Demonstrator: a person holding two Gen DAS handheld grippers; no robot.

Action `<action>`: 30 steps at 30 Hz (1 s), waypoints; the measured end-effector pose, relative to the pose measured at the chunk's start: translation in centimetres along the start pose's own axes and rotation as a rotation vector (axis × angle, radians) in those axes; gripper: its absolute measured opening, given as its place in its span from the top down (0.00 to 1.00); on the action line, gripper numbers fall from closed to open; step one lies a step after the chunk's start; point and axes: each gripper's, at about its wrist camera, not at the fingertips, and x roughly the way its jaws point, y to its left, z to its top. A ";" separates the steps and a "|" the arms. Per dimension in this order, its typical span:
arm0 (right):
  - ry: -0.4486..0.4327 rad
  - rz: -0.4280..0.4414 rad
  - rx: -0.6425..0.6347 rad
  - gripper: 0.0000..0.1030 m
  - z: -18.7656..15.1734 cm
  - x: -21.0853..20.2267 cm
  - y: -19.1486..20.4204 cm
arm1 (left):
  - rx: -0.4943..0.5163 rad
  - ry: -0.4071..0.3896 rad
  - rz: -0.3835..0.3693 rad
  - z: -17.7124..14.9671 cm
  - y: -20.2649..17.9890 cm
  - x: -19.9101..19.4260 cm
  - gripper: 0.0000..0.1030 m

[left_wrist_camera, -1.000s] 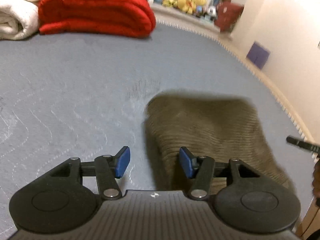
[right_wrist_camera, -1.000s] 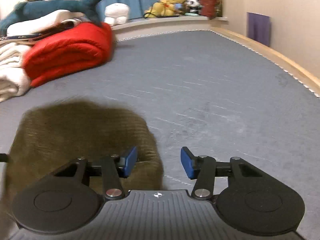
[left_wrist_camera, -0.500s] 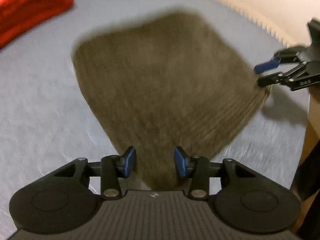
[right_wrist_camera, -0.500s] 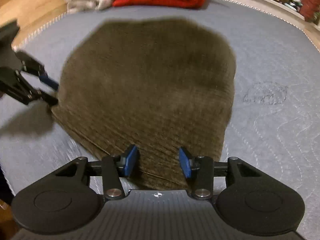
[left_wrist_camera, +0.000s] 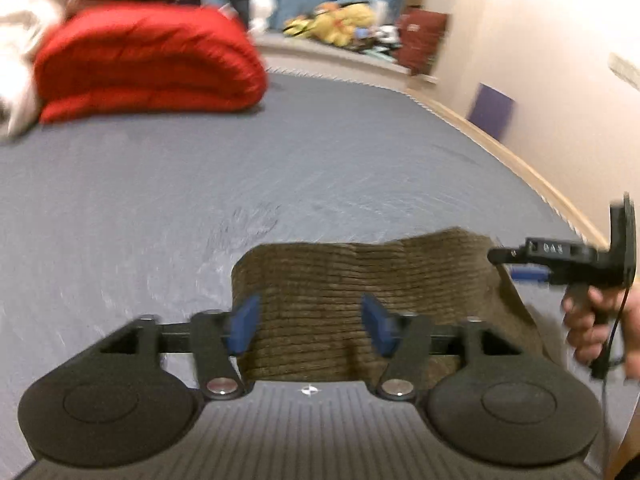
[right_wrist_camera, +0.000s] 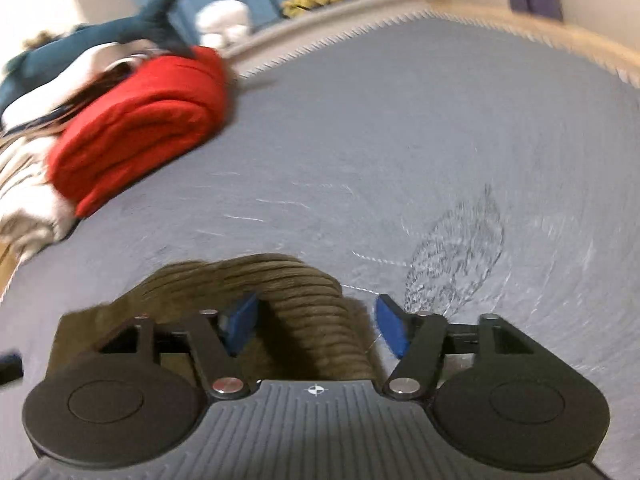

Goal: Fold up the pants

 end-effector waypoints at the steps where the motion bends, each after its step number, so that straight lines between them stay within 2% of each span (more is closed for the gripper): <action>1: 0.011 0.010 0.042 0.14 0.1 0.7 0.2 | -0.049 0.004 0.007 0.2 0.8 0.6 0.22; 3: 0.040 0.070 0.130 0.16 0.2 2.0 -0.7 | -0.174 0.026 0.017 0.4 2.7 1.7 0.22; 5: 0.057 0.117 0.158 0.32 -0.3 2.5 -0.3 | -0.291 0.058 -0.001 0.0 4.3 3.0 0.24; 6: 0.050 0.103 0.138 0.33 -0.3 2.4 0.1 | -0.327 0.072 -0.009 0.0 5.1 3.3 0.28; 7: 0.025 0.081 0.101 0.48 -0.3 2.2 0.6 | -0.356 0.067 -0.035 -0.3 5.7 3.4 0.56; 8: -0.014 0.074 0.085 0.63 -0.3 1.8 1.0 | -0.371 0.053 -0.084 -0.2 6.1 3.2 0.72; 9: -0.056 0.078 0.076 0.65 -0.2 0.4 1.7 | -0.349 0.021 -0.079 0.2 6.0 2.7 0.78; 10: -0.102 0.076 0.048 0.68 -0.2 -0.3 2.5 | -0.330 -0.017 -0.087 0.5 6.1 2.4 0.80; 11: -0.138 0.062 0.000 0.68 -0.4 -0.5 3.3 | -0.329 -0.059 -0.089 0.7 6.2 1.9 0.80; 12: -0.150 0.038 -0.042 0.68 -0.8 -0.2 4.0 | -0.326 -0.064 -0.074 0.6 6.3 2.0 0.79; 13: -0.136 0.014 -0.048 0.68 -1.0 0.4 4.0 | -0.315 -0.029 -0.048 0.4 6.4 2.7 0.78; 14: -0.109 -0.006 -0.016 0.67 -1.3 1.5 3.4 | -0.305 0.030 -0.020 -0.1 6.3 3.7 0.68; 15: -0.102 -0.010 0.014 0.65 -1.5 2.3 2.7 | -0.296 0.048 0.007 -0.6 6.3 4.1 0.63; 16: -0.100 -0.009 0.030 0.59 -1.4 2.7 2.4 | -0.278 0.039 0.041 -0.5 6.0 3.8 0.53; 17: -0.097 -0.024 0.041 0.54 -1.2 2.8 2.5 | -0.246 0.040 0.084 0.1 5.5 3.2 0.49; 18: -0.098 -0.043 0.050 0.51 -1.1 2.6 2.6 | -0.217 0.032 0.121 0.8 4.9 2.3 0.50; 20: -0.128 -0.073 0.062 0.46 -0.8 1.5 3.0 | -0.152 -0.038 0.169 1.5 3.5 -0.1 0.50; 21: -0.157 -0.098 0.052 0.46 -0.5 0.7 3.4 | -0.110 -0.071 0.173 1.8 2.9 -1.2 0.50; 23: -0.222 -0.165 -0.001 0.46 -0.2 -1.2 4.2 | -0.036 -0.111 0.139 2.0 1.6 -3.1 0.50; 24: -0.244 -0.172 -0.032 0.46 -0.1 -2.0 4.5 | -0.008 -0.114 0.117 1.9 1.2 -3.6 0.50; 26: -0.258 -0.111 -0.096 0.45 -0.4 -3.8 5.0 | 0.045 -0.077 0.083 1.2 0.8 -3.6 0.53; 27: -0.249 -0.075 -0.134 0.45 -0.8 -4.5 5.3 | 0.084 -0.029 0.086 0.5 0.7 -2.7 0.53; 28: -0.216 -0.017 -0.182 0.45 -1.2 -5.2 5.7 | 0.134 0.079 0.095 -0.6 0.9 -0.8 0.52; 29: -0.178 0.032 -0.225 0.45 -1.8 -5.4 6.0 | 0.163 0.143 0.105 -1.9 1.3 0.6 0.50; 30: -0.125 0.058 -0.280 0.45 -2.5 -5.3 6.2 | 0.145 0.130 0.122 -2.5 1.9 0.6 0.47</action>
